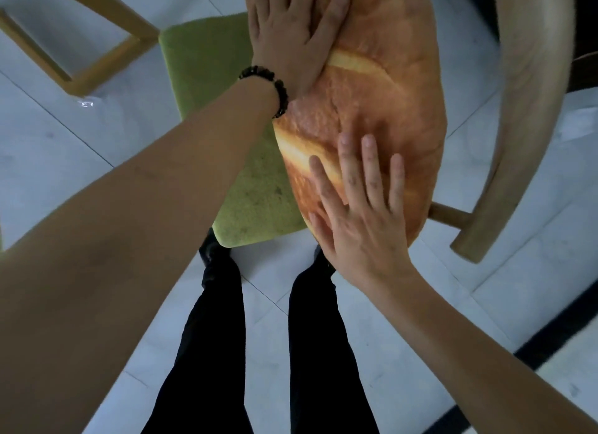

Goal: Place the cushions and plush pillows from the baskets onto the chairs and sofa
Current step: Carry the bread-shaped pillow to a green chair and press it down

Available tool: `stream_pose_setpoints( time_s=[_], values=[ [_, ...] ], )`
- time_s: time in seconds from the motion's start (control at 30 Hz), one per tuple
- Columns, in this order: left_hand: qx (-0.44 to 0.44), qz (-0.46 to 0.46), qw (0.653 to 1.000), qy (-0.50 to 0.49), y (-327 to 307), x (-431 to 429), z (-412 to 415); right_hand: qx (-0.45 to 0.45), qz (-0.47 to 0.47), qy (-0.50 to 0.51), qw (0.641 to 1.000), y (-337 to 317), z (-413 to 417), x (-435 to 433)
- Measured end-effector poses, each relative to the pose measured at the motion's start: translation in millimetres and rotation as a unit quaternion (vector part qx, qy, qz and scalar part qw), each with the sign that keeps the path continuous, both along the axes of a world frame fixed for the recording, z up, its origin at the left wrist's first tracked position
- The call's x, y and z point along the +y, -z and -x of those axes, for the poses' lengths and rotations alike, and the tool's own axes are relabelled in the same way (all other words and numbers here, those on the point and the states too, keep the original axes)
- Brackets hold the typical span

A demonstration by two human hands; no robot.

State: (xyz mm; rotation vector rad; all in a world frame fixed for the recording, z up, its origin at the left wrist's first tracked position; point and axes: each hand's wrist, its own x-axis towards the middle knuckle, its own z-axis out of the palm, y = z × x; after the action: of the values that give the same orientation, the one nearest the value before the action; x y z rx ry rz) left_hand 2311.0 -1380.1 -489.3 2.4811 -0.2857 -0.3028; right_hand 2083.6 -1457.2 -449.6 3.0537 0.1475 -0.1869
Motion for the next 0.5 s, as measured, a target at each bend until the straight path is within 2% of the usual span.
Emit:
stream_pose_setpoints(
  time_s=[0.1,0.23,0.37,0.43,0.5],
  values=[
    [-0.006,0.004,1.0,-0.004,2,3,0,-0.033,0.014,0.039,0.999,2,-21,-9],
    [-0.014,-0.023,0.999,0.017,3,2,3,0.001,0.044,0.068,0.997,23,-27,-19],
    [-0.033,0.047,0.998,0.013,10,21,10,-0.037,-0.029,0.066,0.997,4,-28,-21],
    [0.0,0.097,0.994,-0.041,19,33,37,-0.058,-0.059,0.095,0.992,-10,-43,-22],
    [0.079,0.111,0.987,-0.083,33,39,81,-0.065,-0.033,0.097,0.993,-21,-78,-23]
  ],
)
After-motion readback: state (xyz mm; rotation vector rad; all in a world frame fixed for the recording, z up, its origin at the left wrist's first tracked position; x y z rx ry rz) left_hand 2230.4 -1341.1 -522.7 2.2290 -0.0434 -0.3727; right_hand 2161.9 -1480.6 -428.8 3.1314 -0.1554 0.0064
